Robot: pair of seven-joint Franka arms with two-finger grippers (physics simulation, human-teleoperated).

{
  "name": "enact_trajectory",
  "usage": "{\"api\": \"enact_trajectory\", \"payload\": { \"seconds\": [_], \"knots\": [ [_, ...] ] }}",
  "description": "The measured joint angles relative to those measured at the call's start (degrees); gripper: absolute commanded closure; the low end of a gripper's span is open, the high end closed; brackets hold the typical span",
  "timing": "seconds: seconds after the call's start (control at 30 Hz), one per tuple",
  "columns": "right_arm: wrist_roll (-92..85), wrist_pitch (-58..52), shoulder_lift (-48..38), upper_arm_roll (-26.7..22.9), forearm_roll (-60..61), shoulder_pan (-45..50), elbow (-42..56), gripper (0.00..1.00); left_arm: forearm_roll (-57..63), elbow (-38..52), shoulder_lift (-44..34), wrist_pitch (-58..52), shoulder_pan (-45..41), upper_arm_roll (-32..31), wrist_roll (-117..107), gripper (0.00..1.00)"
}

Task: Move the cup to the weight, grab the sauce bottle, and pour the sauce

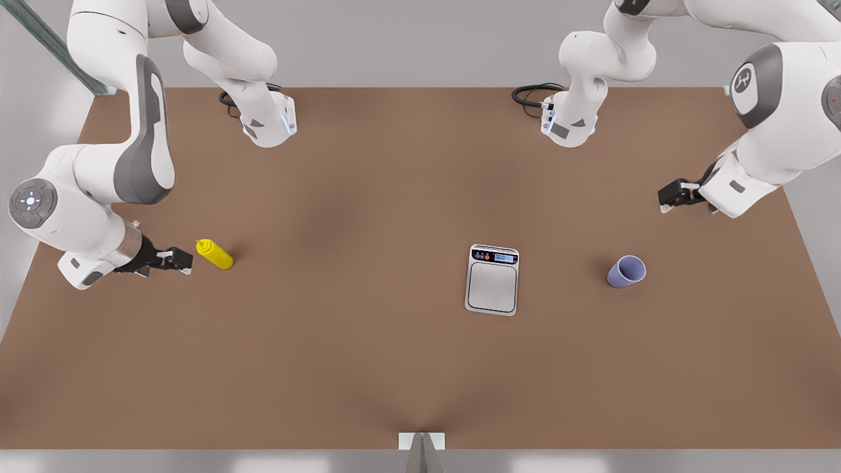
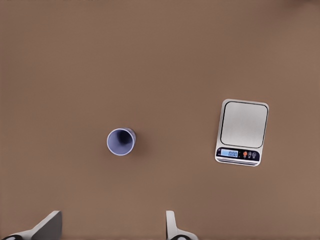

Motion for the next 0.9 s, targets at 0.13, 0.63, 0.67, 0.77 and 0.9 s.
{"api": "enact_trajectory", "payload": {
  "seconds": [0.13,0.63,0.67,0.77,0.9],
  "knots": [
    [0.1,-6.9,0.0,0.2,0.1,1.1,-0.2,0.00,0.1,-1.6,6.1,0.1,6.5,0.0,0.6,0.00],
    [-67.6,-21.0,6.8,-0.2,11.6,-15.5,8.7,0.00,-6.5,-40.0,9.3,46.8,10.8,0.1,0.4,0.00],
    [-73.9,-21.0,11.0,-0.2,17.3,-19.5,8.8,0.00,-6.8,-43.7,7.8,49.9,11.0,0.1,0.4,0.00],
    [-80.7,-21.2,13.9,-0.2,24.3,-23.3,8.8,0.00,-7.2,-44.3,8.0,50.5,11.6,0.4,0.5,0.00],
    [-86.1,-24.0,18.8,-0.3,29.9,-28.8,8.8,0.00,-7.4,-44.0,10.1,51.1,12.4,0.5,0.5,0.00]
  ]
}}
